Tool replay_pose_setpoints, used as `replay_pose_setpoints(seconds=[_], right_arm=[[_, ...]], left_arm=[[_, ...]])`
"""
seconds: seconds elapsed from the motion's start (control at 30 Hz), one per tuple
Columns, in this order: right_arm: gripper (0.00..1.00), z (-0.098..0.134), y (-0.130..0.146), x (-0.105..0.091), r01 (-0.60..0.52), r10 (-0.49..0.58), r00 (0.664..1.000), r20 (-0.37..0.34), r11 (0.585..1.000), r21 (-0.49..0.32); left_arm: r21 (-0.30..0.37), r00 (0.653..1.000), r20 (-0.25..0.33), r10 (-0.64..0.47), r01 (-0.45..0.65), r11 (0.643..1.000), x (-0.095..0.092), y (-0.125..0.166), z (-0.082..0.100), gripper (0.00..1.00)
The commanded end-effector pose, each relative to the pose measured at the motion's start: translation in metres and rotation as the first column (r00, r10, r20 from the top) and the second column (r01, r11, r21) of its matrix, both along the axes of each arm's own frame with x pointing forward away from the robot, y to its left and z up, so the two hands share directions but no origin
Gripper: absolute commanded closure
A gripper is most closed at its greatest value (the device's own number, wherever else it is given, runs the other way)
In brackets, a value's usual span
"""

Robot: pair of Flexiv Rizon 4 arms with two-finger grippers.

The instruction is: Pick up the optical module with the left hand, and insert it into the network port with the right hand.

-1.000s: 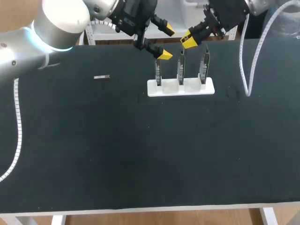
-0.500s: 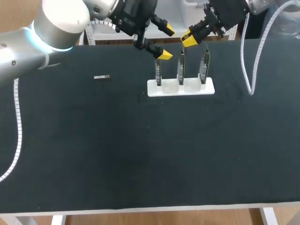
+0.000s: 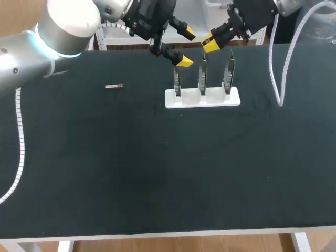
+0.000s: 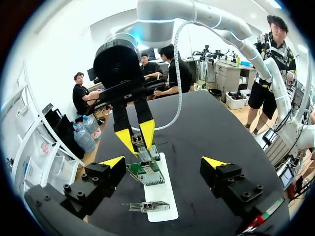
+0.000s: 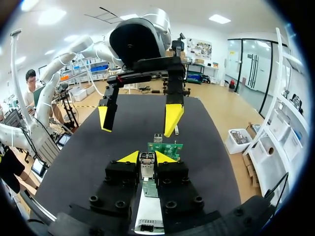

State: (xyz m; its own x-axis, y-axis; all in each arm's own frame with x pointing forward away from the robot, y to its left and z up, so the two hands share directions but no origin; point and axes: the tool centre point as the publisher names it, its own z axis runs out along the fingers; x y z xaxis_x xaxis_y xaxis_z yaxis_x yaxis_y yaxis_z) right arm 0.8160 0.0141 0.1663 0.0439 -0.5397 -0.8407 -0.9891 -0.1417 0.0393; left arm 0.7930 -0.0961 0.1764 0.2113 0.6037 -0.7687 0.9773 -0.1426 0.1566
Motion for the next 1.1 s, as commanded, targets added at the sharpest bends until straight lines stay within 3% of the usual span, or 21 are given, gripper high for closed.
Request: replay_pose_setpoints(seconds=[0.03,1.1], right_arm=[[1.0,0.0,0.004,0.012,-0.014,0.014,1.0,-0.006,1.0,-0.002],[1.0,-0.011,0.004,0.019,-0.004,0.003,1.0,-0.026,1.0,-0.017]], left_arm=[[0.002,1.0,0.001,-0.001,0.001,1.0,0.0,0.0,0.0,0.0],[0.002,1.0,0.001,-0.001,0.001,1.0,0.0,0.0,0.0,0.0]])
